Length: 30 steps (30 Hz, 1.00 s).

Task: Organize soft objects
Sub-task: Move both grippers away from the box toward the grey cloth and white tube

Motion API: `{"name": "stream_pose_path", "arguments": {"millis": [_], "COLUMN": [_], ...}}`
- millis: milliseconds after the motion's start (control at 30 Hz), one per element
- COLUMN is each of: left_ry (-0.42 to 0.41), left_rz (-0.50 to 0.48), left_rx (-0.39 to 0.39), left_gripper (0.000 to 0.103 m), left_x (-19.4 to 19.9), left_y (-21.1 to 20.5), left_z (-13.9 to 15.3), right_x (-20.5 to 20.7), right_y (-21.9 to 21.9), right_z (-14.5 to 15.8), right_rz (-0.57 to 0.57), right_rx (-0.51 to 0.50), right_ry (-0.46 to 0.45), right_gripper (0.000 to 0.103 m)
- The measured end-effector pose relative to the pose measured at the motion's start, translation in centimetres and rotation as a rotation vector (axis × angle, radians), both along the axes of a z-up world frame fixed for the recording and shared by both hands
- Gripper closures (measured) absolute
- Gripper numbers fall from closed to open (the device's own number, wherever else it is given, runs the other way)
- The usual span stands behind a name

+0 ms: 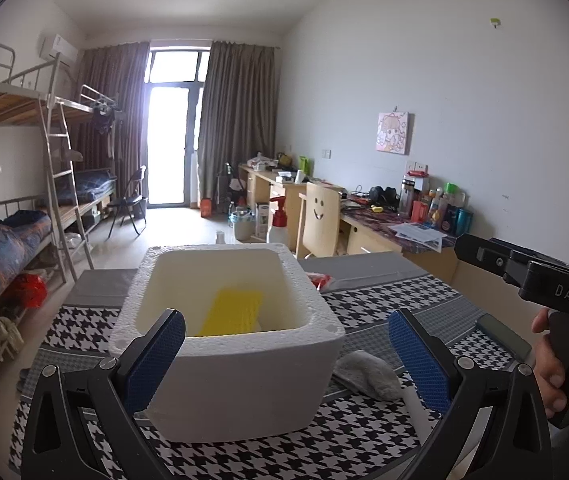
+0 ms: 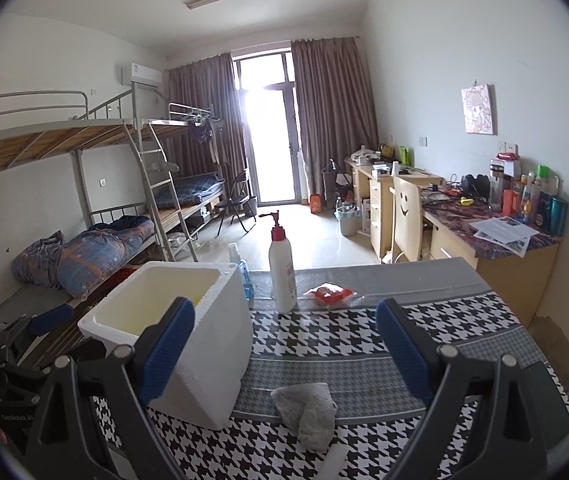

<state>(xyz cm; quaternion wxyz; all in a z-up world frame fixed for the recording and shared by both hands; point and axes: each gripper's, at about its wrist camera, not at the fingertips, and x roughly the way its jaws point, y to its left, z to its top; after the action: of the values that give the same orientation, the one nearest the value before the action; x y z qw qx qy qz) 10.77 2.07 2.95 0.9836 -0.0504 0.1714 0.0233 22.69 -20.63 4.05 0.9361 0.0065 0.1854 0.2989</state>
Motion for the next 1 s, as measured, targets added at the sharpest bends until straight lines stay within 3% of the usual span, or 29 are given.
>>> {"name": "stream_pose_path", "arguments": {"millis": [1000], "left_ry": [0.014], "left_rz": [-0.092], "left_rx": [-0.016], "left_gripper": [0.001], "left_x": [0.5], "left_y": [-2.6], "left_z": [-1.7], "right_x": [-0.2], "right_y": [-2.3], "right_z": [-2.4], "right_rz": [-0.051], "right_rx": [-0.028], "right_ry": [0.037], "right_gripper": [0.009]}}
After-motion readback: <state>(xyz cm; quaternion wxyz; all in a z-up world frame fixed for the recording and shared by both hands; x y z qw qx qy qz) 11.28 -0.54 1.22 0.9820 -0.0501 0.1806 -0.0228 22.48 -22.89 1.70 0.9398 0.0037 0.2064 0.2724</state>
